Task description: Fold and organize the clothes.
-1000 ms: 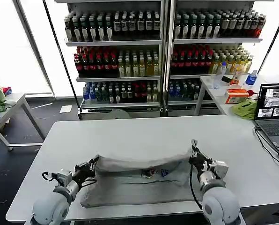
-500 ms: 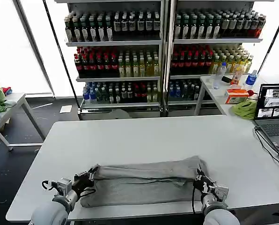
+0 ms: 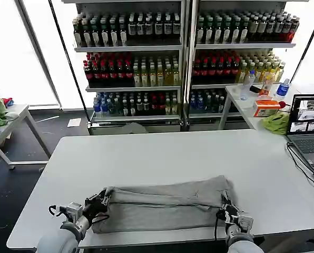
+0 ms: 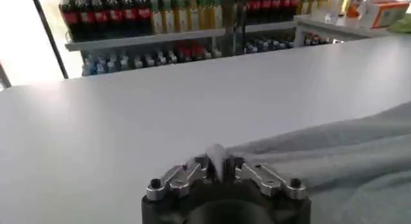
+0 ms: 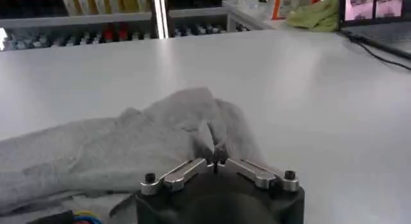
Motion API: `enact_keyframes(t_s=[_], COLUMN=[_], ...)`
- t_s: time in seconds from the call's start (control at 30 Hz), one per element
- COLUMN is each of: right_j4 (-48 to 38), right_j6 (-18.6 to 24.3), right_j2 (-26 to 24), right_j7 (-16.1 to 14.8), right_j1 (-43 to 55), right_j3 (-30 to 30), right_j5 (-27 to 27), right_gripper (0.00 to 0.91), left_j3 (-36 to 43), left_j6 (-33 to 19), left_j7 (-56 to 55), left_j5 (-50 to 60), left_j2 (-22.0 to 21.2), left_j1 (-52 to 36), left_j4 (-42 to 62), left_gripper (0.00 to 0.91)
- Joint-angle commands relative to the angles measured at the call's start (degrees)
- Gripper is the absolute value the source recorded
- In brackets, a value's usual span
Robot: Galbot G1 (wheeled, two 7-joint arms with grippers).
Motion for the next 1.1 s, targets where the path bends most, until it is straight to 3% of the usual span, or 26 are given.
enact_keyframes(t_s=[0.03, 0.23, 0.5, 1.1], right_j4=[1.6, 9.4, 16.1, 14.7], right_j6=[0.0, -1.1, -3.0, -2.9], right_j2=[0.1, -0.3, -0.7, -1.7], right_j7=[-0.3, -0.3, -0.1, 0.0], right_j1=[-0.7, -1.1, 0.7, 2.5], right_j3=[0.5, 5.0, 8.3, 8.4], right_j5=[-1.3, 1.4, 5.0, 5.8], right_gripper=[0.907, 0.907, 0.907, 0.907], left_j3=[-0.4, -3.1, -5.2, -4.9], left_j6=[0.6, 1.5, 1.9, 1.9], left_j7=[-0.7, -2.4, -3.8, -3.8], left_j5=[0.2, -1.1, -3.2, -3.8], left_j2=[-0.3, -0.6, -4.7, -9.7], left_j1=[0.6, 1.5, 2.1, 4.8], left_j4=[-3.1, -6.9, -6.3, -4.4], left_gripper=[0.907, 0.907, 0.907, 0.907])
